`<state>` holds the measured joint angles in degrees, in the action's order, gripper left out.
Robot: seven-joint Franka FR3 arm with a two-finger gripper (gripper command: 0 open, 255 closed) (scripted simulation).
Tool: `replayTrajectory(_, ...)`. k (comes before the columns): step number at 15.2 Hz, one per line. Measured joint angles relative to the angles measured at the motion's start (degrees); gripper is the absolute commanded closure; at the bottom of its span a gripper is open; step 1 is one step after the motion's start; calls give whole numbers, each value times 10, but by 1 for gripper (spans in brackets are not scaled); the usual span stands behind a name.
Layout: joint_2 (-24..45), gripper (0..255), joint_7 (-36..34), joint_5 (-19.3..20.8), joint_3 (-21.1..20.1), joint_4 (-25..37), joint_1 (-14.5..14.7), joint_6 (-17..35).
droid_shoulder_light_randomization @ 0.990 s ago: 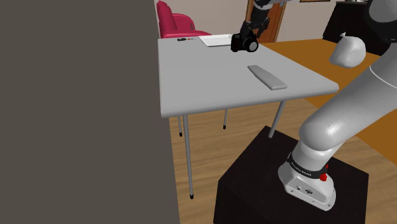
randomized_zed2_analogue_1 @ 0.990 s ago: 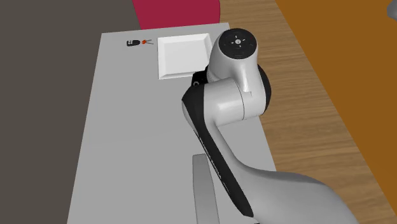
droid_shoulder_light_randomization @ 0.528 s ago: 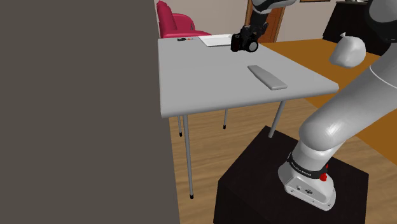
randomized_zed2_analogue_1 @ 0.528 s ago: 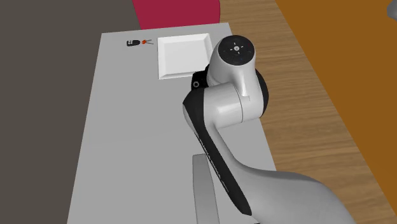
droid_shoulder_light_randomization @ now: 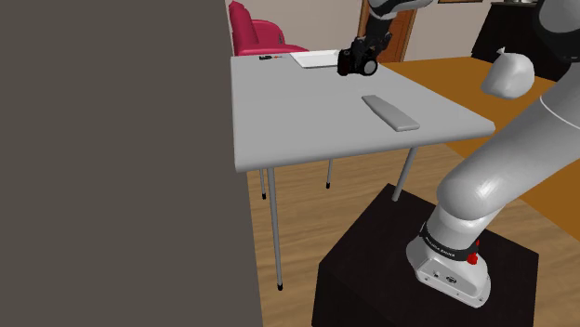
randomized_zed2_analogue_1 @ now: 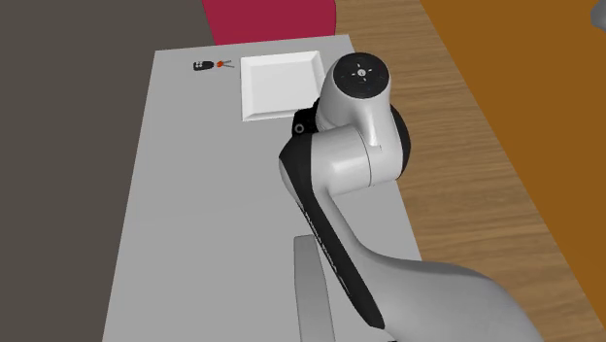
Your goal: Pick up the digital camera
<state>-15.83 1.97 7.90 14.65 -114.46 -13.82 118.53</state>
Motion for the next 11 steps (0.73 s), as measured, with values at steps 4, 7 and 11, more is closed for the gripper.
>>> replayTrajectory(4, 3, 255, 4, -2, 0, 27, 0, -25)
replayTrajectory(7, 7, 255, 5, -4, -1, 57, 2, -50)
replayTrajectory(11, 11, 255, 9, -7, -1, 89, 2, -79)
